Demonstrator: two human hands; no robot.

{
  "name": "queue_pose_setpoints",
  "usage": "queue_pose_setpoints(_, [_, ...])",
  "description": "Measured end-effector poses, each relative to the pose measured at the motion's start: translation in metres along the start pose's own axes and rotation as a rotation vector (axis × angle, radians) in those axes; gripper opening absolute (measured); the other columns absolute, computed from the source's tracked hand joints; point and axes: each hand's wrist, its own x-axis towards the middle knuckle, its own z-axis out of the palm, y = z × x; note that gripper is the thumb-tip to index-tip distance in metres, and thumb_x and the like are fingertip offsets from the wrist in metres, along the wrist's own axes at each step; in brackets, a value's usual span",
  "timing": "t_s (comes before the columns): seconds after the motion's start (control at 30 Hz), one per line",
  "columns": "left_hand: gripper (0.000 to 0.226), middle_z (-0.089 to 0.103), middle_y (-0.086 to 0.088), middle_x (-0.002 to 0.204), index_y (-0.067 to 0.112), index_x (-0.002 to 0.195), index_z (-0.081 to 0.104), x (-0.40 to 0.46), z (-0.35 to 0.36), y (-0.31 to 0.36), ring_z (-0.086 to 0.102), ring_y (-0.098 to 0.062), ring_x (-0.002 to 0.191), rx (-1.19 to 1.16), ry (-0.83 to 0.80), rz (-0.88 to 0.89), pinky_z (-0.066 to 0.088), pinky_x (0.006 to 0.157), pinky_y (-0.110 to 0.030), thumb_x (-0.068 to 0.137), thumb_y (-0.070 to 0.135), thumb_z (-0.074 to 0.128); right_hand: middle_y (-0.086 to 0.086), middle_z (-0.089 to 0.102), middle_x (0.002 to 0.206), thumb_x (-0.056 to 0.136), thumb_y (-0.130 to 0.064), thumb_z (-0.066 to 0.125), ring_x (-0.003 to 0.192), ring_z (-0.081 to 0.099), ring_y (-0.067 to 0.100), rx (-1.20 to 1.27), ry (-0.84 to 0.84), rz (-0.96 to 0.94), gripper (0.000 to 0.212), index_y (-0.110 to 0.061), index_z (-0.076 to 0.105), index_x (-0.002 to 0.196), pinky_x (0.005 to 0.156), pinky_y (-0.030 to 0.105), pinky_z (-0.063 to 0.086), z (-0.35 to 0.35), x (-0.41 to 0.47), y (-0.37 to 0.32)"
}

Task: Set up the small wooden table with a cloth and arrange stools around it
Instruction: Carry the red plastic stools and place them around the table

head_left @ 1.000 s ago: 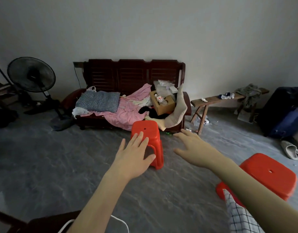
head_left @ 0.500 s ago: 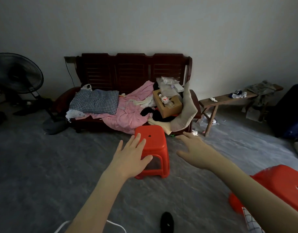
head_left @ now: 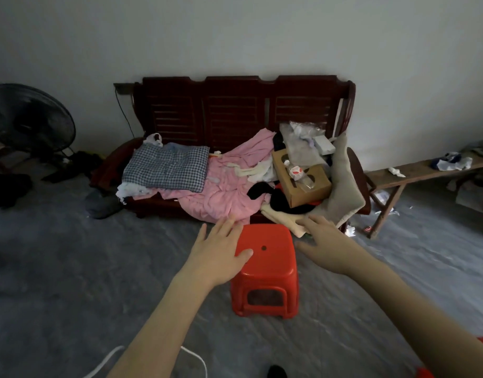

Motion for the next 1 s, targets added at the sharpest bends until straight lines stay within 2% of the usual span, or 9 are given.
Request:
queue_pose_setpoints(0.17, [0.072,-0.012,0.003,0.163,0.022,0.157,0.006,0.053,-0.002,-0.020,-0.011,-0.013,0.149,-0.007,-0.121,0.003,-0.003,0.121,-0.047,0.099,0.055,0.033,0.005,0.028,0.153,0.090,-0.048,0.052,0.137,0.030,0.027,0.038,-0.083,0.017,0.063,-0.026,0.034,0.147,0.109,0.045,0.035,0.005,0.055,0.006])
queue_pose_setpoints(0.3, [0.072,-0.012,0.003,0.163,0.022,0.157,0.006,0.103,-0.001,-0.038,-0.010,-0.015,0.150,-0.001,-0.157,0.013,-0.002,0.121,-0.048,0.099,0.055,0.034,0.004,0.027,0.154,0.089,-0.051,0.051,0.138,0.030,0.025,0.050,-0.106,0.078,0.065,-0.027,0.033,0.147,0.109,0.046,0.036,0.007,0.094,0.019])
queue_pose_setpoints(0.5, [0.071,-0.009,0.003,0.164,0.022,0.156,0.010,0.187,0.016,-0.071,-0.005,-0.014,0.150,-0.040,-0.218,0.159,0.001,0.121,-0.047,0.098,0.054,0.037,0.000,0.021,0.157,0.092,-0.049,0.050,0.141,0.026,0.024,0.065,-0.137,0.218,0.064,-0.030,0.029,0.149,0.111,0.043,0.034,0.039,0.137,0.027])
queue_pose_setpoints(0.6, [0.070,-0.008,0.003,0.164,0.022,0.156,0.013,0.230,0.032,-0.090,-0.004,-0.015,0.150,-0.047,-0.232,0.239,0.004,0.121,-0.047,0.098,0.052,0.039,0.002,0.023,0.156,0.093,-0.044,0.050,0.141,0.027,0.025,0.093,-0.143,0.349,0.062,-0.030,0.029,0.149,0.110,0.041,0.034,0.061,0.157,0.029])
queue_pose_setpoints(0.73, [0.070,-0.013,0.003,0.163,0.021,0.156,0.014,0.277,0.065,-0.116,-0.008,-0.016,0.150,-0.057,-0.315,0.318,0.005,0.121,-0.047,0.098,0.051,0.041,0.005,0.021,0.157,0.093,-0.039,0.049,0.141,0.026,0.027,0.160,-0.124,0.516,0.061,-0.029,0.026,0.149,0.111,0.042,0.033,0.092,0.190,0.028])
queue_pose_setpoints(0.87, [0.071,-0.017,0.002,0.162,0.022,0.156,0.011,0.320,0.117,-0.134,-0.010,-0.018,0.150,-0.050,-0.385,0.348,0.003,0.120,-0.047,0.098,0.050,0.040,0.006,0.018,0.158,0.092,-0.036,0.053,0.142,0.024,0.027,0.189,-0.032,0.615,0.066,-0.030,0.023,0.150,0.110,0.045,0.035,0.128,0.222,0.032])
queue_pose_setpoints(1.0, [0.070,-0.010,-0.002,0.163,0.020,0.154,0.020,0.352,0.188,-0.142,0.002,-0.022,0.151,-0.145,-0.355,0.345,0.015,0.120,-0.045,0.096,0.050,0.044,0.009,0.015,0.159,0.088,-0.035,0.060,0.145,0.020,0.029,0.209,-0.040,0.696,0.075,-0.029,0.021,0.151,0.111,0.044,0.034,0.182,0.240,0.051])
